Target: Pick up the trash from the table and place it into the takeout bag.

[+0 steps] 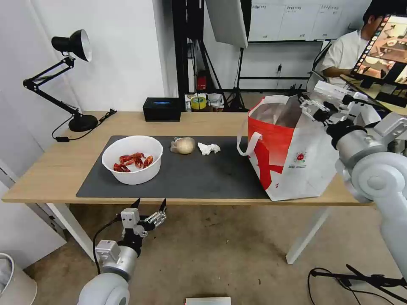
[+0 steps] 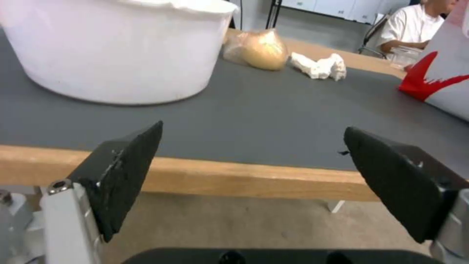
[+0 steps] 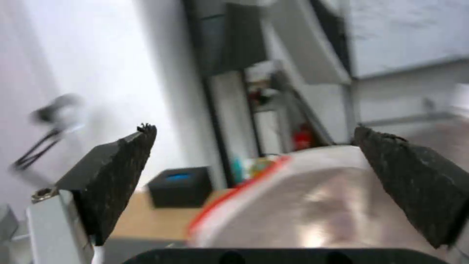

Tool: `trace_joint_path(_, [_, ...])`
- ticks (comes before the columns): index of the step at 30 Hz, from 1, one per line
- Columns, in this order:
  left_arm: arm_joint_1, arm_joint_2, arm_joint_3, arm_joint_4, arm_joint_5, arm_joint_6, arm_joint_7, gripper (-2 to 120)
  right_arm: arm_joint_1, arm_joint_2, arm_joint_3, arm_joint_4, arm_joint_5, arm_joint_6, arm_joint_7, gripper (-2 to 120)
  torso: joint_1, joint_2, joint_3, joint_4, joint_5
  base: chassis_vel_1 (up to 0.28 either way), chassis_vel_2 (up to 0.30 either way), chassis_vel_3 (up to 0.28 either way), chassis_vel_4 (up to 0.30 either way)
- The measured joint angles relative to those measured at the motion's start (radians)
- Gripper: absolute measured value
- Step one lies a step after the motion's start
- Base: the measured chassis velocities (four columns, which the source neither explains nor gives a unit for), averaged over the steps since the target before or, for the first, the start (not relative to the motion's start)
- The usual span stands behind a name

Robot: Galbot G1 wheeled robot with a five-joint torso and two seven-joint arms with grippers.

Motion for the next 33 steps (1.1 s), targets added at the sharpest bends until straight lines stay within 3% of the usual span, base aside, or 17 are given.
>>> trace_joint_path(4, [-0.01,0.01,-0.004,-0.002,-0.002,0.0,-0.001,100,-0.076,-0.027,-0.01,0.074,-0.083,-0.001,-0.107,100,0.0,0.0,0.0,0.0002,-0.0001,0.0,0.0,0.0,0.0])
trace_joint_path(9, [-0.018,0.018,-0.001,0.006,0.002,-0.003,0.0,100,-0.184,-0.035,-0.01,0.119,-0.174,0.03,-0.158,100,0.0,0.0,0.0,-0.0003,0.0,0.0,0.0,0.0,0.0])
trace_joint_path(12, [-0.015,0.019,-0.007,0.011,0.006,-0.007,0.007,100,-0.324,-0.026,-0.027,0.146,-0.317,0.067,-0.195,100,0.0,0.0,0.0,-0.0002,0.0001,0.0,0.0,0.0,0.0])
trace_joint_path(20, [-0.015,0.026,-0.037,0.057,0.046,-0.036,0.026,100,-0.524,0.059,-0.085,0.13,-0.519,0.157,-0.202,100,0.0,0.0,0.0,-0.0001,0.0002,0.0,0.0,0.0,0.0])
trace_joint_path(33, [0.032,0.024,-0.108,0.111,0.12,-0.106,0.073,100,-0.729,0.161,-0.11,0.046,-0.641,0.329,-0.151,100,0.0,0.0,0.0,-0.0001,0.0001,0.0,0.0,0.0,0.0])
